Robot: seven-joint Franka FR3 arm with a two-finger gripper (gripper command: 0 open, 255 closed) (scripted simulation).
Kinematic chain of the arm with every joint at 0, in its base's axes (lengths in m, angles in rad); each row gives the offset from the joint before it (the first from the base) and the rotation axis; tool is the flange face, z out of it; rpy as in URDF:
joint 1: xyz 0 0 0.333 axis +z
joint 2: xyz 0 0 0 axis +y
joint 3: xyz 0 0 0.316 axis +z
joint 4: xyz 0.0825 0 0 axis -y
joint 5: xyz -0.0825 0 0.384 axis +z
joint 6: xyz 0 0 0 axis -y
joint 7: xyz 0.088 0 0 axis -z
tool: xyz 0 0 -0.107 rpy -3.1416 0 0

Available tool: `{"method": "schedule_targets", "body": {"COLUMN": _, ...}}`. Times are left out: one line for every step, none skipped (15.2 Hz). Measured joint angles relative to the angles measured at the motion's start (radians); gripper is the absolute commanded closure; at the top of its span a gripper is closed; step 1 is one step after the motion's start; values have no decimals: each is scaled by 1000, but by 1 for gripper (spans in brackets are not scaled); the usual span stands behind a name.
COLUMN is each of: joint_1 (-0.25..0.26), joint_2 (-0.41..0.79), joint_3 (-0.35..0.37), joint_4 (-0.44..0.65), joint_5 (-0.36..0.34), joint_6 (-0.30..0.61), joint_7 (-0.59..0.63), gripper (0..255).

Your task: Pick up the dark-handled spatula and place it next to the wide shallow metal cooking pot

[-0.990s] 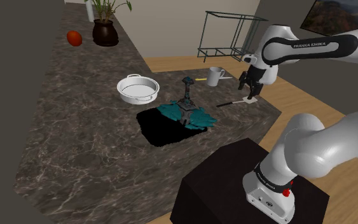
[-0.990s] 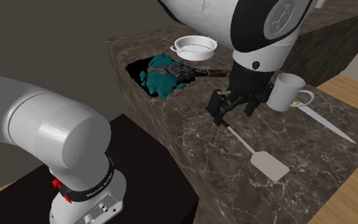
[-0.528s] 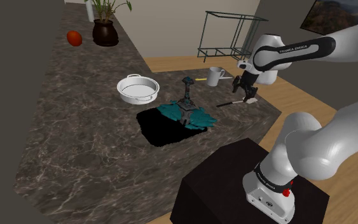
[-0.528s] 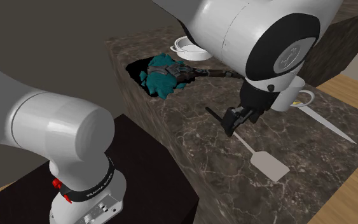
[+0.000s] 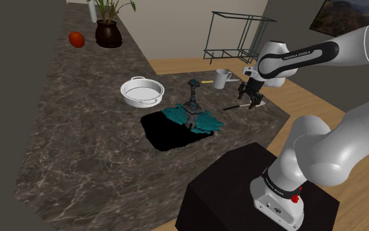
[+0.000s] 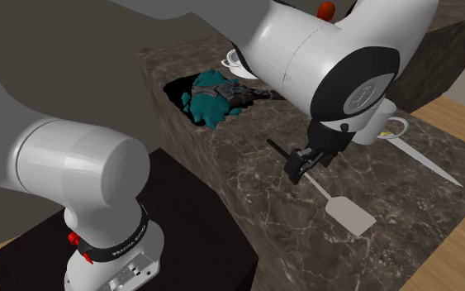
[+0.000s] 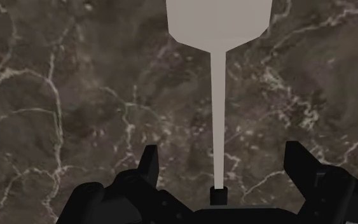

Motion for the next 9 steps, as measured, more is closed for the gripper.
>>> {"method": "schedule_targets", "body": {"joint_1": 0, "joint_2": 0, "joint_3": 0, "joint_4": 0, "joint_5": 0, "joint_6": 0, "joint_7": 0, "gripper": 0}}
{"method": "schedule_targets", "body": {"joint_1": 0, "joint_2": 0, "joint_3": 0, "joint_4": 0, "joint_5": 0, "joint_6": 1, "joint_7": 0, "gripper": 0}}
{"method": "schedule_targets", "body": {"joint_1": 0, "joint_2": 0, "joint_3": 0, "joint_4": 0, "joint_5": 0, "joint_6": 1, "joint_7": 0, "gripper": 255}}
{"method": "schedule_targets", "body": {"joint_1": 0, "joint_2": 0, "joint_3": 0, "joint_4": 0, "joint_5": 0, "joint_6": 1, "joint_7": 0, "gripper": 255}}
{"method": "schedule_targets", "body": {"joint_1": 0, "joint_2": 0, "joint_3": 0, "joint_4": 0, "joint_5": 0, "joint_6": 1, "joint_7": 0, "gripper": 255}}
{"method": "schedule_targets", "body": {"joint_1": 0, "joint_2": 0, "joint_3": 0, "joint_4": 0, "joint_5": 0, "joint_6": 1, "joint_7": 0, "gripper": 255}}
{"method": "schedule_targets", "body": {"joint_1": 0, "joint_2": 0, "joint_3": 0, "joint_4": 0, "joint_5": 0, "joint_6": 0, "joint_7": 0, "gripper": 255}}
{"method": "schedule_targets", "body": {"joint_1": 0, "joint_2": 0, "joint_3": 0, "joint_4": 0, "joint_5": 0, "joint_6": 0, "joint_7": 0, "gripper": 255}}
{"method": "schedule_targets", "body": {"joint_1": 0, "joint_2": 0, "joint_3": 0, "joint_4": 0, "joint_5": 0, "joint_6": 0, "joint_7": 0, "gripper": 255}}
